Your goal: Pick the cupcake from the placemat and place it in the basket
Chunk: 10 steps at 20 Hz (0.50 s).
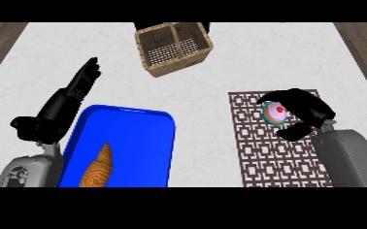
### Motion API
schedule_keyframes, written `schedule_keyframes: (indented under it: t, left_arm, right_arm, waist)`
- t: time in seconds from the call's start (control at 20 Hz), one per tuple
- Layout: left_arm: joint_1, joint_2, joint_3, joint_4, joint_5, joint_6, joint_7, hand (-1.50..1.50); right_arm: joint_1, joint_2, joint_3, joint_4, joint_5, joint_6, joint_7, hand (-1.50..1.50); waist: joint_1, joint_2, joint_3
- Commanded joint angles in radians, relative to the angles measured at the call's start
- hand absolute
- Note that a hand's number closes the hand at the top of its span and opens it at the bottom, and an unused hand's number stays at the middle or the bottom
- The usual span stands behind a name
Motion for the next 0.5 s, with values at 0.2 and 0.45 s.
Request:
schedule_keyframes:
  t: [0.2, 0.45]
  left_arm:
    - [0.016, -0.029, -0.01, -0.023, -0.035, 0.015, -0.012, 0.0]
    - [0.009, -0.036, -0.032, -0.075, -0.043, 0.015, 0.063, 0.0]
  right_arm:
    - [0.059, 0.029, 0.05, -0.068, 0.073, -0.015, 0.005, 1.5]
    - [0.03, 0.015, 0.09, 0.039, 0.157, -0.174, -0.107, 1.5]
  waist:
    - [-0.004, -0.001, 0.0]
    - [0.001, -0.001, 0.0]
